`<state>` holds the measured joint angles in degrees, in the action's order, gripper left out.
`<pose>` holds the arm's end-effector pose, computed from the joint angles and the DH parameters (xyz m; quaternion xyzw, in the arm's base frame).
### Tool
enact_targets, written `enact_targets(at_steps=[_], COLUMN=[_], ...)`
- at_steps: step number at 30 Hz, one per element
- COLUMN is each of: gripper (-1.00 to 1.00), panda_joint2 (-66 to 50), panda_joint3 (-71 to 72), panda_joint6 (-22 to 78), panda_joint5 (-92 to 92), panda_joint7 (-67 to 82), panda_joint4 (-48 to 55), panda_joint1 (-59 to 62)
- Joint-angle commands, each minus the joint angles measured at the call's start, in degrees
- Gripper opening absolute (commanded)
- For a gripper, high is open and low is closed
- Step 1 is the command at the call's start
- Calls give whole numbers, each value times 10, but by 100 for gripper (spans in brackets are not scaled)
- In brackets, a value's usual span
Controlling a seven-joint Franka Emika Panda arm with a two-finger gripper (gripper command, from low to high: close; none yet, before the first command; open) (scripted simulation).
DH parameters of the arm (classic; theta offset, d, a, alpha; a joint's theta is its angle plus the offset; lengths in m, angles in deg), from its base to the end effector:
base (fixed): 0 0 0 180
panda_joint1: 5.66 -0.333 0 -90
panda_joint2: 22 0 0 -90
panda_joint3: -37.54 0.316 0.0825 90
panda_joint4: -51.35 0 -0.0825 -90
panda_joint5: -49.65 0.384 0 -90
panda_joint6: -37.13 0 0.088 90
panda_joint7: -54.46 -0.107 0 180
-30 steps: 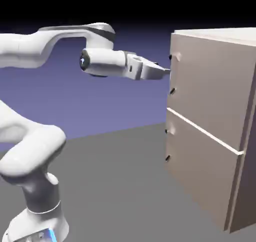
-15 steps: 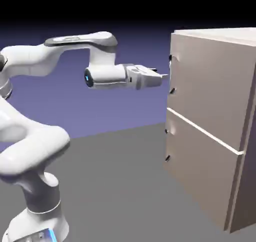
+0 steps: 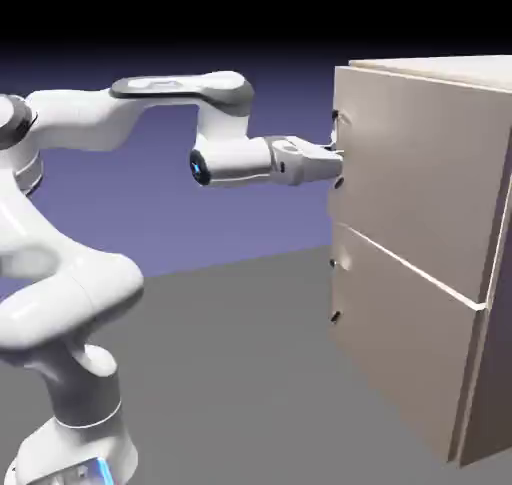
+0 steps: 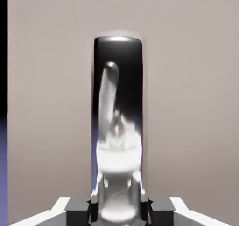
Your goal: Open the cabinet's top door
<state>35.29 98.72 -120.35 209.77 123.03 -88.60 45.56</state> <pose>0.4056 0.1128 0.4978 -0.6633 0.2450 -0.6427 0.2950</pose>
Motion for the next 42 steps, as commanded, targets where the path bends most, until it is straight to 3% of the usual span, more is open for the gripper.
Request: enact_targets(at_steps=[1,12,22,32,42], gripper=[-100,-100,-100,-100,-100], panda_joint2=[1,66,158,179,87], panda_joint3=[-16,-234,-442,-650,-857], panda_joint6=[12,159,295,445,612], panda_joint5=[-12,-220,-463,-699,-916], panda_joint7=[-2,-58,-117,-136,-105], panda_joint4=[-18,-215,-322,-345,-280], panda_joint1=[-21,-225,-285,-250,-231])
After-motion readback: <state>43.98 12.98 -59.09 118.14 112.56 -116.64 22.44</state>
